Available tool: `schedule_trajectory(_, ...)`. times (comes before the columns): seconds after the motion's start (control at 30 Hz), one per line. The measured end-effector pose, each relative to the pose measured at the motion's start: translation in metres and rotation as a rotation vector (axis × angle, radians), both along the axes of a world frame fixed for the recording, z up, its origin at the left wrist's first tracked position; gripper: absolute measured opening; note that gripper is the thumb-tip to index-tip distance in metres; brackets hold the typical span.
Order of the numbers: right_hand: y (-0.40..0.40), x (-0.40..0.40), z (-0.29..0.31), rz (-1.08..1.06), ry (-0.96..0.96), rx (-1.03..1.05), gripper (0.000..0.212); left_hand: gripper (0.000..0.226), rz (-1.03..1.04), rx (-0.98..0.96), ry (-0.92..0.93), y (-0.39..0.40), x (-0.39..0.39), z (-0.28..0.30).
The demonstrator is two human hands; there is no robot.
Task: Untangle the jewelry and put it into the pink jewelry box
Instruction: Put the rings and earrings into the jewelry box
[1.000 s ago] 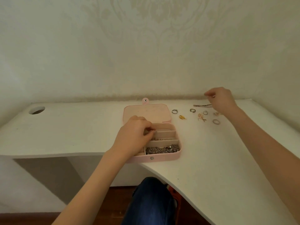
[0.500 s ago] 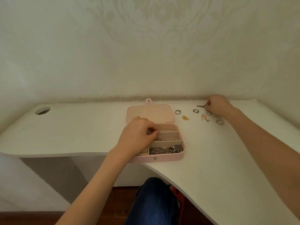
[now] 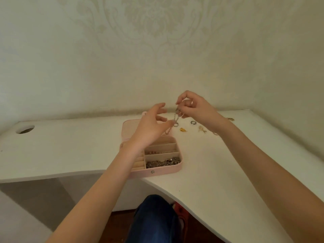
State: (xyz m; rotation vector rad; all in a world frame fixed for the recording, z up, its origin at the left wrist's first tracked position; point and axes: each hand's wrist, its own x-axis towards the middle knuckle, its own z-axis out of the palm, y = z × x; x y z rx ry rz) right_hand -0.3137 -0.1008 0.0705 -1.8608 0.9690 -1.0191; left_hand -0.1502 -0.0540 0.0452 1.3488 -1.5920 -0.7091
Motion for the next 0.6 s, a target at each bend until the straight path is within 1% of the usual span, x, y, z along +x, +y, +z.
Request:
schedule_trajectory(0.03, 0.009, 0.004, 0.003, 0.042, -0.037, 0.027, 0.019, 0.041, -0.028, 0.046, 0.072, 0.0, -0.003, 0.002)
schedule_trajectory(0.07, 0.015, 0.008, 0.005, 0.054, -0.067, 0.048, 0.022, 0.028, -0.033, 0.064, 0.114, 0.002, -0.002, 0.004)
schedule_trajectory(0.13, 0.025, 0.01, 0.002, 0.013, -0.12, 0.089, 0.027, 0.005, 0.003, 0.039, 0.162, 0.013, 0.004, 0.003)
schedule_trajectory(0.2, 0.033, 0.01, -0.01, -0.036, -0.084, 0.116, 0.028, 0.002, 0.03, 0.011, 0.197, 0.025, 0.013, -0.003)
schedule_trajectory(0.23, 0.037, 0.01, -0.019, -0.038, -0.02, 0.126, 0.028, 0.002, 0.057, 0.005, 0.148, 0.029, 0.017, -0.007)
schedule_trajectory(0.3, 0.043, 0.012, -0.035, -0.033, 0.101, 0.148, 0.024, 0.004, 0.124, 0.01, -0.027, 0.037, 0.024, -0.016)
schedule_trajectory(0.37, 0.044, 0.013, -0.044, -0.06, 0.176, 0.128, 0.022, 0.006, 0.169, 0.019, -0.163, 0.043, 0.03, -0.023)
schedule_trajectory(0.5, 0.042, 0.01, -0.048, -0.107, 0.301, -0.009, 0.022, 0.011, 0.22, -0.018, -0.3, 0.05, 0.041, -0.029)
schedule_trajectory(0.6, 0.046, 0.01, -0.049, -0.108, 0.36, -0.07, 0.013, 0.01, 0.237, -0.054, -0.384, 0.05, 0.041, -0.032)
